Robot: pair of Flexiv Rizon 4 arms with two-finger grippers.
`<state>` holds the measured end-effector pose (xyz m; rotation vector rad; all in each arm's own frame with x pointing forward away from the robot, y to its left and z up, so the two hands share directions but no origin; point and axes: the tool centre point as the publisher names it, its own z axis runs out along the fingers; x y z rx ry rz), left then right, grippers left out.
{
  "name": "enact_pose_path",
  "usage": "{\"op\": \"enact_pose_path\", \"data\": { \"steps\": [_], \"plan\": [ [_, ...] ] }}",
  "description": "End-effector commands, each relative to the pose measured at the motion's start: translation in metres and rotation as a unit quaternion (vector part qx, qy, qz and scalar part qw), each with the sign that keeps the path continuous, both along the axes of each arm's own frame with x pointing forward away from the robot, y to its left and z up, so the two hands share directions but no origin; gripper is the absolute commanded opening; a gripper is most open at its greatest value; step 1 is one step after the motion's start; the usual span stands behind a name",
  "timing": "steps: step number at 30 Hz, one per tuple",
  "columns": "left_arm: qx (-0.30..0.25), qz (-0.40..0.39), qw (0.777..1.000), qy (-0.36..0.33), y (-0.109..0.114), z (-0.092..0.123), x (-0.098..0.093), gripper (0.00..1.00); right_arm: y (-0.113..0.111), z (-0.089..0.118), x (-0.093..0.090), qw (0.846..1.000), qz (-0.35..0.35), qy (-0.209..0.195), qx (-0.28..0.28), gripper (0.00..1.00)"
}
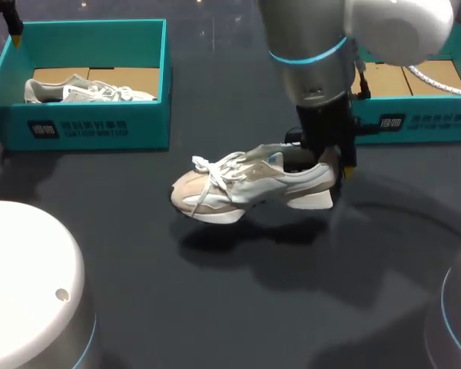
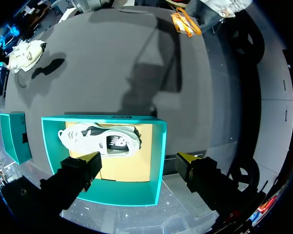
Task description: Take the shoe out of the shoebox, open the shoe tongue, remove and reinsert the insole, then place the shoe into the shoebox
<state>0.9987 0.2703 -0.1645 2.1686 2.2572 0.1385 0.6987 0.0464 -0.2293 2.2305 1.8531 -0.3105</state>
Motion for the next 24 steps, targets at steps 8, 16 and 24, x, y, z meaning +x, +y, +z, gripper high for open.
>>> {"op": "enact_pose_path", "data": {
  "steps": [8, 16, 24],
  "plan": [
    [0.001, -0.001, 1.0, 0.0, 0.001, 0.001, 0.0, 1.0, -0.03, -0.049, -0.033, 0.999, -0.002, -0.005, 0.045, 0.0],
    [0.001, -0.001, 1.0, 0.0, 0.001, 0.001, 0.0, 1.0, -0.034, -0.075, -0.045, 0.999, -0.005, -0.008, 0.047, 0.0],
    [0.001, -0.001, 1.0, 0.0, 0.001, 0.001, 0.0, 1.0, -0.038, -0.096, -0.042, 0.999, 0.003, -0.007, 0.054, 0.0]
  ]
}}
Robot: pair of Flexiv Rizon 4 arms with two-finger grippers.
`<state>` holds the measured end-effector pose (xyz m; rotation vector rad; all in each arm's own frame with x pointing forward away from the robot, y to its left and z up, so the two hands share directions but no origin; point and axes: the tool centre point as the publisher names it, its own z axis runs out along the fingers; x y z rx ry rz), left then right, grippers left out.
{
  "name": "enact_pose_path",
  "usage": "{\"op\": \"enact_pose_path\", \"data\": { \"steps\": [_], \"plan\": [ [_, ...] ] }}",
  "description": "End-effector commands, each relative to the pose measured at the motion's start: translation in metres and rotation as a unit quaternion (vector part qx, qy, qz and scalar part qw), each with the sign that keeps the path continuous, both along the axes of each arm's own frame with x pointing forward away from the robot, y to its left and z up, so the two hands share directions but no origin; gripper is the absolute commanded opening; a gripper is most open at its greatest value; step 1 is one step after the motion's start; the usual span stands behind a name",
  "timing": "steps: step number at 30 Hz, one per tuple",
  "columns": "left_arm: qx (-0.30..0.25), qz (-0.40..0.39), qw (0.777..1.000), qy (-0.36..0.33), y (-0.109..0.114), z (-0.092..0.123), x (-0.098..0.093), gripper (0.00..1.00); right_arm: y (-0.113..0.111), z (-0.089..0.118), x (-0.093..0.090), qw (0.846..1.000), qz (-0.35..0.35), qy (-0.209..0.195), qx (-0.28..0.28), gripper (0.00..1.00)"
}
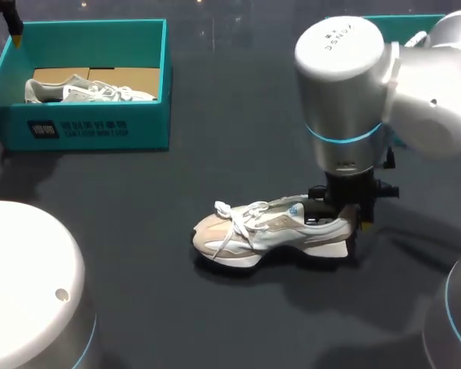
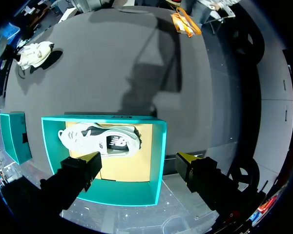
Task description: Take the shoe out of the shoebox, open the shoe tongue, remove and reinsert the insole, then place the shoe into the shoebox
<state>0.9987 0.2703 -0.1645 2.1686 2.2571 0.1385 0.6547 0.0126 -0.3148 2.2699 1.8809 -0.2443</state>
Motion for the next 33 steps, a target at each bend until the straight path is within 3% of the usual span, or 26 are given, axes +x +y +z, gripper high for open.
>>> {"op": "enact_pose_path", "data": {
  "steps": [1, 9, 33],
  "plan": [
    [0.001, -0.001, 1.0, 0.0, 0.001, 0.001, 0.0, 1.0, -0.005, -0.013, 0.003, 1.0, 0.004, -0.003, 0.023, 0.0],
    [0.001, -0.001, 1.0, 0.0, 0.001, 0.001, 0.0, 1.0, -0.007, -0.029, 0.009, 0.999, 0.006, 0.004, 0.034, 0.0],
    [0.001, -0.001, 1.0, 0.0, 0.001, 0.001, 0.0, 1.0, 0.01, -0.053, -0.001, 0.999, 0.001, 0.008, 0.033, 0.0]
  ]
}}
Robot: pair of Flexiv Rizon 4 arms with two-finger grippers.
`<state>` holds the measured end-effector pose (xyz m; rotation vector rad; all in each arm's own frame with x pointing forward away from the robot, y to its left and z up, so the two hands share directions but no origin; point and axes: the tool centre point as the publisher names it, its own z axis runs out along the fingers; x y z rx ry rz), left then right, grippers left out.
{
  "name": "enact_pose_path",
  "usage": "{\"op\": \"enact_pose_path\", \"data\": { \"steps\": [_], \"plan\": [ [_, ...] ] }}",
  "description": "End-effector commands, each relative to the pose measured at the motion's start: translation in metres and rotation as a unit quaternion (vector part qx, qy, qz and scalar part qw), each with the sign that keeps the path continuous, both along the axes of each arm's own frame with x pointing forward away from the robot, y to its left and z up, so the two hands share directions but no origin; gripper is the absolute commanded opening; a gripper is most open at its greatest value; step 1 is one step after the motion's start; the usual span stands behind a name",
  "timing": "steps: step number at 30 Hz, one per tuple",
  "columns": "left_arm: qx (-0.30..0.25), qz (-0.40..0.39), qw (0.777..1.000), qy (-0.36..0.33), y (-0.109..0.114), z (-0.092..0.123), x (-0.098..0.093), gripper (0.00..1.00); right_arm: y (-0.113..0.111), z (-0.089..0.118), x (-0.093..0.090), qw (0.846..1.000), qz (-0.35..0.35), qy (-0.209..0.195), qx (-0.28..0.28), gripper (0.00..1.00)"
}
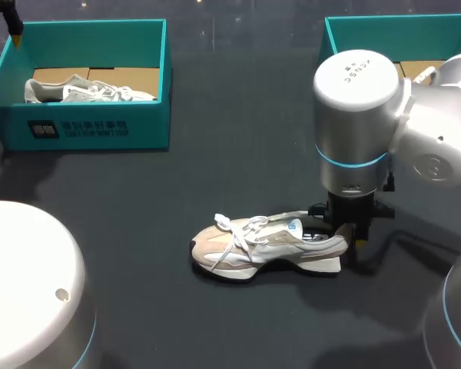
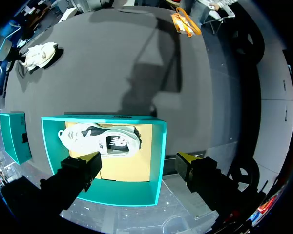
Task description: Take the shoe out of the shoebox, open the shoe tongue, remove and reinsert the insole, then place the shoe into the shoebox
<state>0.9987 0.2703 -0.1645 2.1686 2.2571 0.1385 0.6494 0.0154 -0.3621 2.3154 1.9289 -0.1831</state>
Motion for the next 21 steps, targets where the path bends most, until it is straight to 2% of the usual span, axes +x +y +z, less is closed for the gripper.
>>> {"op": "enact_pose_path", "data": {
  "steps": [1, 21],
  "plan": [
    [0.001, -0.001, 1.0, 0.0, 0.001, 0.001, 0.0, 1.0, 0.008, -0.006, 0.004, 1.0, -0.002, 0.005, -0.005, 0.0],
    [0.001, -0.001, 1.0, 0.0, 0.001, 0.001, 0.0, 1.0, 0.011, -0.021, 0.014, 1.0, -0.009, 0.021, -0.004, 0.0]
  ]
}}
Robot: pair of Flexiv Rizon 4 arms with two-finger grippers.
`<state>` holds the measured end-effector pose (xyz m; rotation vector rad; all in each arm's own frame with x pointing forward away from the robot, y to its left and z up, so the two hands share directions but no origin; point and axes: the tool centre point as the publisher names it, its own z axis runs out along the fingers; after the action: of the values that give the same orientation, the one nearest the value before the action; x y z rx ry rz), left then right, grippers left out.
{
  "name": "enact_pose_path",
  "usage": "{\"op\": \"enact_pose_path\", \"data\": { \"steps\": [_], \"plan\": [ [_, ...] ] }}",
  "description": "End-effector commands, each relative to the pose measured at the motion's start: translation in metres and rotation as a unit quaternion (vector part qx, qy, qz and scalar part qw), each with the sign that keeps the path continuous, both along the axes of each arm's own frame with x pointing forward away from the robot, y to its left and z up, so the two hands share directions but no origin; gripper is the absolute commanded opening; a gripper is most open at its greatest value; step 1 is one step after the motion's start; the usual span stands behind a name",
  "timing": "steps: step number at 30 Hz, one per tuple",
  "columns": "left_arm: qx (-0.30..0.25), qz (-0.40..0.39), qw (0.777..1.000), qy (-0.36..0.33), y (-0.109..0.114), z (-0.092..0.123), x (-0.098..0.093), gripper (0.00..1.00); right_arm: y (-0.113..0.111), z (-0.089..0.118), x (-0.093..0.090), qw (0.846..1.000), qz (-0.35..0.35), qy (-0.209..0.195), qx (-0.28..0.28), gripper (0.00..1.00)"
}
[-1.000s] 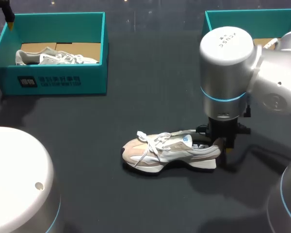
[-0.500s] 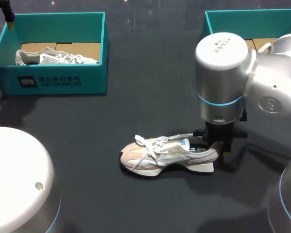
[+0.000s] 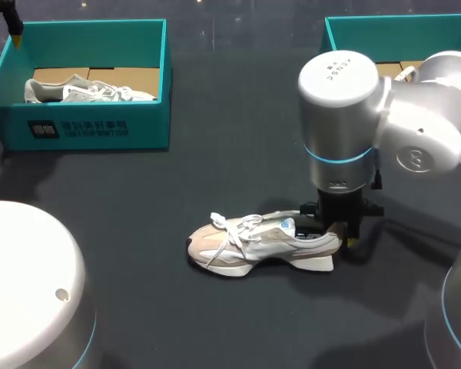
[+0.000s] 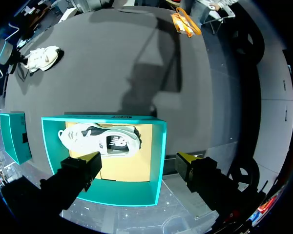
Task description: Take the shoe out of the shoebox, open the shoe tongue, remove and reinsert the insole, then place the shoe into the shoebox
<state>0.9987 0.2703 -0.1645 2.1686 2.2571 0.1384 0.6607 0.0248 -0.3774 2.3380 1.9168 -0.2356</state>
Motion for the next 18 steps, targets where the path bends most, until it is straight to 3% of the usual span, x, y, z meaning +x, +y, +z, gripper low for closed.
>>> {"op": "enact_pose_path", "data": {
  "steps": [1, 15, 16, 18],
  "plan": [
    [0.001, -0.001, 1.0, 0.0, 0.0005, 0.0006, -0.0001, 1.0, 0.0014, -0.0063, 0.0035, 1.0, 0.001, 0.005, 0.003, 0.0],
    [0.001, -0.001, 1.0, 0.0, 0.0005, 0.0006, -0.0001, 1.0, 0.0008, -0.0089, 0.0092, 1.0, 0.011, 0.012, 0.006, 0.0],
    [0.001, -0.001, 1.0, 0.0, 0.0005, 0.0006, -0.0001, 1.0, 0.001, -0.0084, 0.0092, 1.0, 0.012, 0.012, 0.005, 0.02],
    [0.001, -0.001, 1.0, 0.0, 0.0005, 0.0006, -0.0001, 1.0, 0.0011, -0.008, 0.0092, 1.0, 0.014, 0.012, 0.004, 0.16]
  ]
}}
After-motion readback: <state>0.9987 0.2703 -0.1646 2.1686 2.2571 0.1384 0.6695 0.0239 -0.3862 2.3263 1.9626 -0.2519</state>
